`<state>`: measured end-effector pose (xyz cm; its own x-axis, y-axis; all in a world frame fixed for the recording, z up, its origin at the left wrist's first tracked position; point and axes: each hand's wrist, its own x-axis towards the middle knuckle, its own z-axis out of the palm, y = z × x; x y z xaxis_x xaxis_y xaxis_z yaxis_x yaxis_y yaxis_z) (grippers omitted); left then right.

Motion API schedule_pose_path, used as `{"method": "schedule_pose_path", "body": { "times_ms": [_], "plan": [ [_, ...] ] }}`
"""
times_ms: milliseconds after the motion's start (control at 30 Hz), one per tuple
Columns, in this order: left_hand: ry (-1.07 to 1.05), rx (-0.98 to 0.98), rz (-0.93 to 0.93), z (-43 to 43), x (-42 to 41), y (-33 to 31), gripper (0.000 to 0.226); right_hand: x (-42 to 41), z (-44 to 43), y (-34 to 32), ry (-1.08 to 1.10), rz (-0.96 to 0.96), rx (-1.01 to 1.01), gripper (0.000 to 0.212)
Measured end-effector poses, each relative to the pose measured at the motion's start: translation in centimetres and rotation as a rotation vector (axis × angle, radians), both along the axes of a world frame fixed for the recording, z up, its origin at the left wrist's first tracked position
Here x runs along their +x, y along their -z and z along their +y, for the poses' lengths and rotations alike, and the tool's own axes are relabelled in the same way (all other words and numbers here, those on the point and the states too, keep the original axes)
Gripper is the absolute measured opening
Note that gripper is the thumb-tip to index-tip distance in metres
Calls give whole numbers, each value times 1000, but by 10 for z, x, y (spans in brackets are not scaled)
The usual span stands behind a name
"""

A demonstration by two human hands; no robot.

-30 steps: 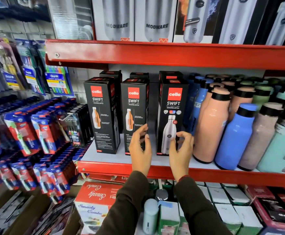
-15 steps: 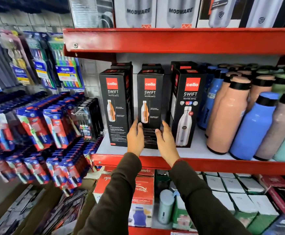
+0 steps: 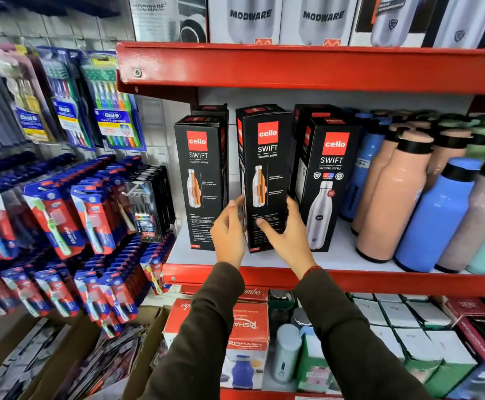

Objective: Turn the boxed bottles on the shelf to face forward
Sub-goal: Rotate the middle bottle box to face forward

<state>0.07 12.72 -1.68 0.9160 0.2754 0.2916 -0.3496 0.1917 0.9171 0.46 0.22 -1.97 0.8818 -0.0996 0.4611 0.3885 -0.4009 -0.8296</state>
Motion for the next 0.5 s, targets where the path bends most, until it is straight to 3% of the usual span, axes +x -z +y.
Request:
{"method": "schedule_pose_path", "body": {
  "times_ms": [300, 500],
  "plan": [
    [-62, 0, -97, 1, -7, 10, 33, 0, 5, -4, 80, -20, 26, 89],
    [-199, 237, -177, 6, 4, 13, 35, 4, 2, -7, 41, 24, 53, 89]
  ]
}}
